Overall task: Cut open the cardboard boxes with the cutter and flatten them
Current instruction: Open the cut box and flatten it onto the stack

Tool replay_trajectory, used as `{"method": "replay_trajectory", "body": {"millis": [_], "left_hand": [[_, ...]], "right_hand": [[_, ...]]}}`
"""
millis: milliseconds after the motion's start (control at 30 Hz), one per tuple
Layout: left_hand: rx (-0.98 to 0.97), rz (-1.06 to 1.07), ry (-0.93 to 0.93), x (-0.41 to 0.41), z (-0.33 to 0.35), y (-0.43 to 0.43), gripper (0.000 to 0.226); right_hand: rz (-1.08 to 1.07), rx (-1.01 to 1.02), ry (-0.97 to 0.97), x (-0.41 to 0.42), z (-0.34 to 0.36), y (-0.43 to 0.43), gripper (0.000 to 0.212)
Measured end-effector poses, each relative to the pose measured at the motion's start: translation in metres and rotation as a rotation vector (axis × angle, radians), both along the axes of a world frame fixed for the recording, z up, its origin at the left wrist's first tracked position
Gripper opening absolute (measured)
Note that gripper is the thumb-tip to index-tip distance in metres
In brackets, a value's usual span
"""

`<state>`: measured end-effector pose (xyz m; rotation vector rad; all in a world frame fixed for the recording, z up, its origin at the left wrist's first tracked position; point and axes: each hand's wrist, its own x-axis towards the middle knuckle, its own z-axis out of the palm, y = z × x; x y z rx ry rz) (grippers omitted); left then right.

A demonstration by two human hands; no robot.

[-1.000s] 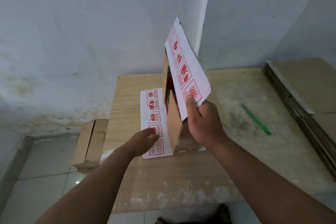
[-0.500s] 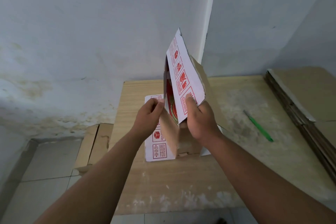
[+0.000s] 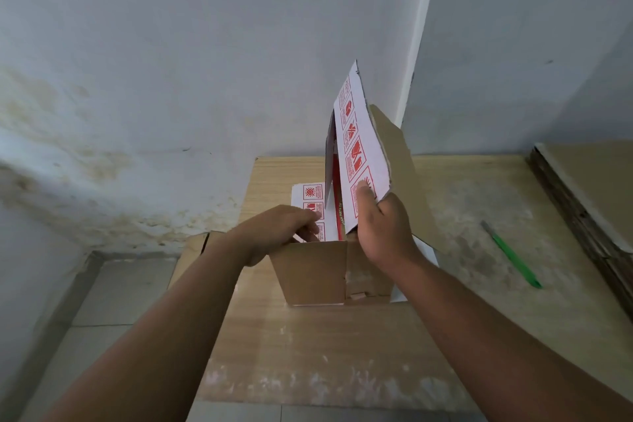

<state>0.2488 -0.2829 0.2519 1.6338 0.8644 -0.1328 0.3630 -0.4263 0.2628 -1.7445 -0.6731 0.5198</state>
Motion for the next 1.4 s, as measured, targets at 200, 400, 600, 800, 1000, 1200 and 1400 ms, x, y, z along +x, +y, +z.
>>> {"method": "replay_trajectory", "body": {"millis": [200,400,600,800,1000,1200,1400], "left_hand": [[0.16,-0.085,0.091,0.066,0.0,0.022,0.026],[0.253,-0.061,-0.022,0.109,-0.002,0.054,0.02],[0.364,0.201,-0.028,0.116,-0.011,0.097,0.034],[0.367,0.194,-0.076,0.122,-0.004,0.1,0.033],[0.205,0.15,-0.167,0.131,0.017,0.066,0.032],[-0.04,0.18,-0.221,0.126,0.044,0.027,0.064],[-0.048,0.221,-0.264,0.124,0.046,0.013,0.068]], "right_hand": [[-0.036,0.0,0.068,-0.002,-0.011,-0.003,0.047],[-0.022,0.061,0.108,0.002,-0.018,-0.006,0.015],[-0.023,0.067,0.134,0.001,-0.016,-0.004,0.021],[-0.036,0.049,0.134,-0.003,-0.015,0.001,0.016],[-0.055,0.011,0.063,-0.003,-0.009,0.008,0.026],[-0.061,-0.007,0.018,0.0,-0.01,0.012,0.029],[0.112,-0.094,-0.093,0.014,-0.007,-0.006,0.031]]}}
